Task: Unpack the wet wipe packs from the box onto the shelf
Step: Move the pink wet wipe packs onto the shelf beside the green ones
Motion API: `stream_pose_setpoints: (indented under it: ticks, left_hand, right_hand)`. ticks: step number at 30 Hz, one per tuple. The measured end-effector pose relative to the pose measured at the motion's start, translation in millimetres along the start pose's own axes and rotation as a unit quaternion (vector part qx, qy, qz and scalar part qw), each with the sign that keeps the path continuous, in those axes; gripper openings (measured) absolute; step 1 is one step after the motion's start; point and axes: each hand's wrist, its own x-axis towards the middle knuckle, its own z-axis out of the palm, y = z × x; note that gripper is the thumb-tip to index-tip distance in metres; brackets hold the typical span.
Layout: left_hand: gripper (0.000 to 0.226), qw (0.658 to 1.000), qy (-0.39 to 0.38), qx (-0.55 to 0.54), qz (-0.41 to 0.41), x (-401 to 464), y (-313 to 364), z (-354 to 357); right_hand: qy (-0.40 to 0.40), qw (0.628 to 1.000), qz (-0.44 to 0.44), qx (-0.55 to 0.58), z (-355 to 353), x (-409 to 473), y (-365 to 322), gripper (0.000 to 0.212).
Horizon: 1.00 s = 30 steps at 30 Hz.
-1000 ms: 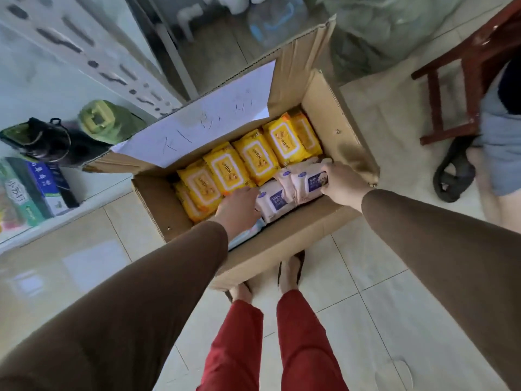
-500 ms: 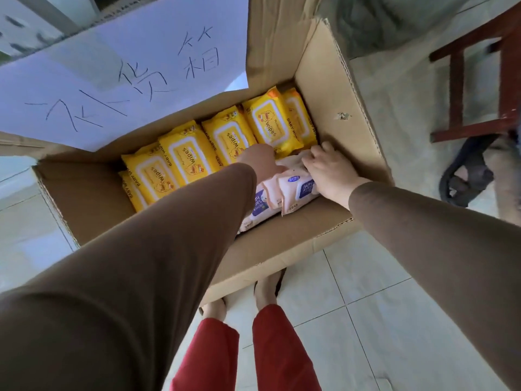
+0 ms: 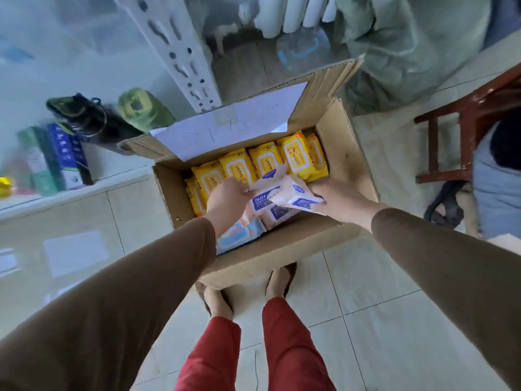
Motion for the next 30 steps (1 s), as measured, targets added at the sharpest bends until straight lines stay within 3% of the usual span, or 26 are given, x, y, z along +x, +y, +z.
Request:
stream_pose_setpoints:
  ticks: [3, 5, 9, 13, 21, 30]
  left_hand:
    - [0.029, 0.990, 0.050, -0.128, -0.030, -57.6, -39.7, -72.4]
    - [0.031, 0.976, 0.070, -0.202, -0.040, -101.7, -69.3, -122.9]
    - [0.023, 0.968, 0.130, -0.210, -0.033, -200.6, -137.6, -219.1]
    - [0.016, 0.948, 0.200, -0.246, -0.013, -298.1, -216.4, -304.1]
    - [0.021, 0.907, 0.344, -0.242, 0.018, -406.2, -353.0, -455.5]
    - [0.014, 0.886, 0.422, -0.190, -0.002, -403.8, -458.5, -606.2]
  right_hand:
    - [-0.006, 0.998, 0.010, 0.058, -36.4, -30.4, -74.1, 0.022]
    - [-0.004, 0.992, -0.005, 0.127, -60.3, -51.7, -132.5, 0.030]
    - [0.010, 0.986, -0.054, 0.160, -100.9, -97.4, -264.0, 0.055]
    - [0.043, 0.985, -0.123, 0.113, -123.8, -134.0, -399.4, 0.064]
    - [0.117, 0.970, -0.207, 0.044, -175.8, -141.5, -621.2, 0.034]
    - [0.191, 0.944, -0.270, -0.023, -243.4, -57.5, -776.0, 0.026]
